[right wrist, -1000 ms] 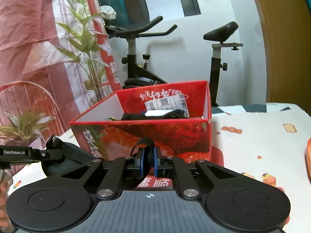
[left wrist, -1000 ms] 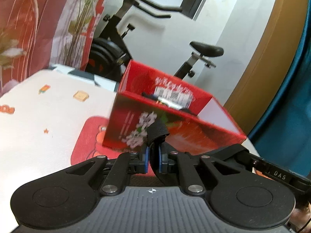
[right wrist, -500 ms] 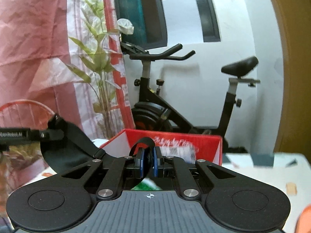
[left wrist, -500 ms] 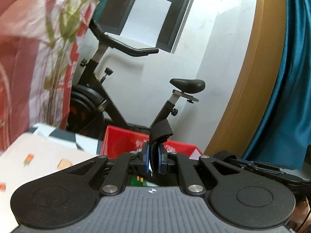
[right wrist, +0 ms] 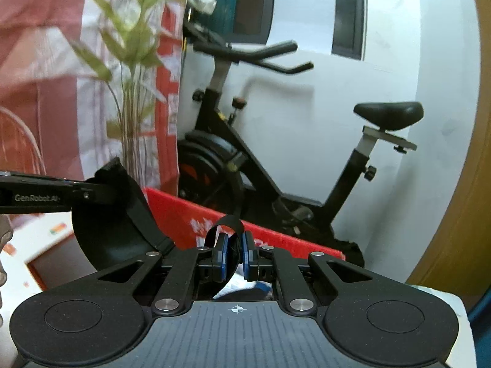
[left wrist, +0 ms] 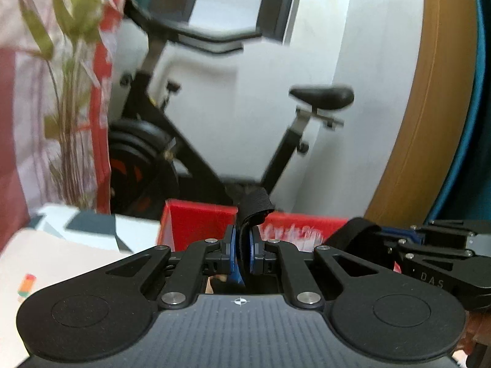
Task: Organize soft objects
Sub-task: 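Lift the black eye mask and carry it over the red box, then lower the black eye mask into the red box and open both tools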
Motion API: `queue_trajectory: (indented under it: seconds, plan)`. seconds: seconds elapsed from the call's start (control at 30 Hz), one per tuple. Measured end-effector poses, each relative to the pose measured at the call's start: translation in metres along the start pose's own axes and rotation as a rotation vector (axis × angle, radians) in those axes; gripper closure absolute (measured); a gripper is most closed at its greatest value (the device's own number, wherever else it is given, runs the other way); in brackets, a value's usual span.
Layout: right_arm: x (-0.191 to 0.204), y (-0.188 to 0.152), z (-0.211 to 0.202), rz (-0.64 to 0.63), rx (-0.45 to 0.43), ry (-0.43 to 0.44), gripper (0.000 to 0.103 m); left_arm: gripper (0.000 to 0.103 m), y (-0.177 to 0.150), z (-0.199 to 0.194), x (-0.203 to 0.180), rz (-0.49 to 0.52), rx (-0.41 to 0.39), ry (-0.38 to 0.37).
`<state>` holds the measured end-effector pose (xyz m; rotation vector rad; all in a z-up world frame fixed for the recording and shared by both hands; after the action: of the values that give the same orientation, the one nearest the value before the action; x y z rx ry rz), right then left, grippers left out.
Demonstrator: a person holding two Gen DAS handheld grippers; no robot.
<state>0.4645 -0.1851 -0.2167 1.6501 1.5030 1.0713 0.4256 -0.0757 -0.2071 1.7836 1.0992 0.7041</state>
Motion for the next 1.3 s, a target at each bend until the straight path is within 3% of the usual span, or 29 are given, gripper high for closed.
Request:
queue_trajectory:
  seconds: [0.3, 0.63, 0.67, 0.73, 0.8, 0.87, 0.93, 1.03, 1.07, 1.1, 1.2, 1.3]
  plan:
    - [-0.013, -0.042, 0.034, 0.043, 0.186, -0.026, 0.094, 0.094, -0.036, 0.027, -0.004, 0.043, 0.172, -0.073]
    - [-0.031, -0.063, 0.041, 0.125, 0.279, -0.070, 0.094, 0.092, -0.043, 0.033, 0.004, 0.081, 0.234, -0.061]
    - [-0.033, -0.064, 0.040, 0.125, 0.278, -0.086, 0.092, 0.089, -0.041, 0.034, 0.005, 0.086, 0.236, -0.059]
    - [-0.035, -0.061, 0.038, 0.118, 0.268, -0.100, 0.090, 0.071, -0.037, 0.032, 0.006, 0.096, 0.230, -0.056]
    - [-0.036, -0.057, 0.032, 0.093, 0.244, -0.125, 0.085, 0.039, -0.032, 0.027, 0.005, 0.107, 0.208, -0.059]
    - [-0.036, -0.051, 0.024, 0.081, 0.208, -0.134, 0.083, 0.036, -0.025, 0.019, 0.004, 0.116, 0.176, -0.047]
    - [-0.036, -0.045, 0.016, 0.083, 0.177, -0.131, 0.077, 0.035, -0.017, 0.009, 0.002, 0.132, 0.146, -0.046]
    - [-0.034, -0.036, -0.001, 0.088, 0.115, -0.123, 0.054, 0.019, -0.008, -0.005, -0.001, 0.153, 0.118, -0.033]
    - [-0.034, -0.034, -0.008, 0.096, 0.086, -0.119, 0.037, 0.007, -0.006, -0.010, -0.003, 0.160, 0.107, -0.027]
    - [-0.033, -0.032, -0.015, 0.102, 0.061, -0.118, 0.024, 0.003, -0.004, -0.017, -0.004, 0.169, 0.094, -0.022]
    - [-0.032, -0.030, -0.032, 0.112, 0.013, -0.097, 0.007, 0.000, -0.002, -0.033, -0.009, 0.197, 0.073, -0.001]
    - [-0.030, -0.031, -0.049, 0.120, -0.018, -0.080, 0.000, 0.000, -0.004, -0.048, -0.012, 0.202, 0.070, 0.023]
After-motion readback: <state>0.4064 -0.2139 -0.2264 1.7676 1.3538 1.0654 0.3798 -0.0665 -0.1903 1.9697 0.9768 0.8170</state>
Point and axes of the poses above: each gripper's, at about its wrist camera, not at the fingertips, and z roughly the way its jaws point, x to its left, y to its top, the point moved 8 cm from there along z, roughly the way its jaws point, and after that the axes turned 12 degrees about z, right-handed, at the moved point
